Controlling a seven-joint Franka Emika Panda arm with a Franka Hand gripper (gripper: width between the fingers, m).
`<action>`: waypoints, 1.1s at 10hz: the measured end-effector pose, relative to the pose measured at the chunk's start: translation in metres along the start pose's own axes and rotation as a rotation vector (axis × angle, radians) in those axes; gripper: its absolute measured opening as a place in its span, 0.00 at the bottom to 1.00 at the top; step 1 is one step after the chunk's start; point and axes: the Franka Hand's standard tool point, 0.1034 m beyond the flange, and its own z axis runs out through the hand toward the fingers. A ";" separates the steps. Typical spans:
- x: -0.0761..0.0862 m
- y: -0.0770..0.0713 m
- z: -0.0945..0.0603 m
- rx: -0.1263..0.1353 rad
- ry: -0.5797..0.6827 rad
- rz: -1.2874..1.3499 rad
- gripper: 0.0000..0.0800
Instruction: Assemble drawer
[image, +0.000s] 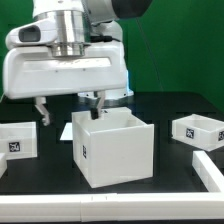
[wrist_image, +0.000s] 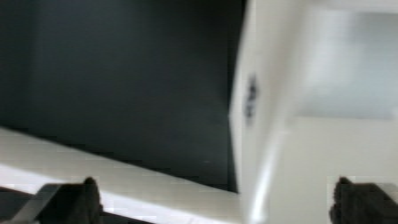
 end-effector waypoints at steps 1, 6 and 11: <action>0.002 -0.003 0.000 -0.036 0.036 -0.029 0.81; -0.024 0.047 -0.002 -0.224 0.182 -0.099 0.81; 0.004 0.011 -0.007 -0.052 0.119 0.020 0.81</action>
Offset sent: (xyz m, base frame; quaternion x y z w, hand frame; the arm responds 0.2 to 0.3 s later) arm 0.0000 0.0000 0.0000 0.0000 0.1296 0.0000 0.9916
